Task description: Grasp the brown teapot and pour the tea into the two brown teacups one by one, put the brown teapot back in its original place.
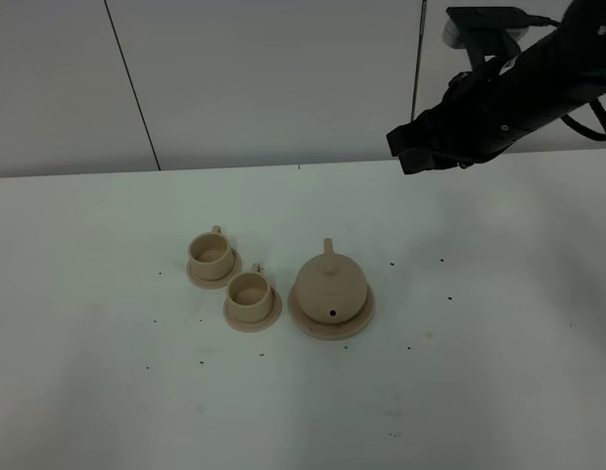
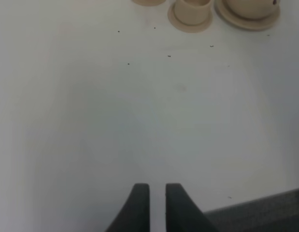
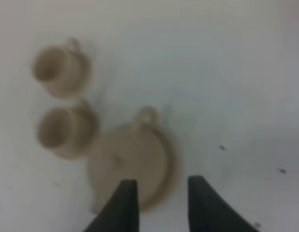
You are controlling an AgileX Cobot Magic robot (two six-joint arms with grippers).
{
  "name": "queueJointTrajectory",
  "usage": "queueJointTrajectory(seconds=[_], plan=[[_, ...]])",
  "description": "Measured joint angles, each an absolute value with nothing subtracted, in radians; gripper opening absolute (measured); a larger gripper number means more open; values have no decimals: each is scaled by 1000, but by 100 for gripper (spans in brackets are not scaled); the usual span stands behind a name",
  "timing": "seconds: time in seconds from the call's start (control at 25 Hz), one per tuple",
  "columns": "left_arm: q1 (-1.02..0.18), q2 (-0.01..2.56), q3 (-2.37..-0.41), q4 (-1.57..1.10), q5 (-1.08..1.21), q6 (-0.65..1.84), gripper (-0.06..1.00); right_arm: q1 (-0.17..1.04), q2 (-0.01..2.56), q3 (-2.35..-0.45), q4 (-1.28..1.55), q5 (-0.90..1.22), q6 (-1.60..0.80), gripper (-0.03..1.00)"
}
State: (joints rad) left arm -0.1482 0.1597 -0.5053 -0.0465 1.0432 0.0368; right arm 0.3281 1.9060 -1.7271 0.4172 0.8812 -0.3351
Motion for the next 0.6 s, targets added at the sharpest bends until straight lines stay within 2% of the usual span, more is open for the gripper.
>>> queueJointTrajectory(seconds=[0.28, 0.6], plan=[[-148, 160, -505, -47, 1043, 37, 16, 406, 2064, -1893, 191, 1002, -262, 25], [-148, 160, -505, -47, 1043, 37, 17, 474, 2193, -2038, 129, 948, -237, 25]])
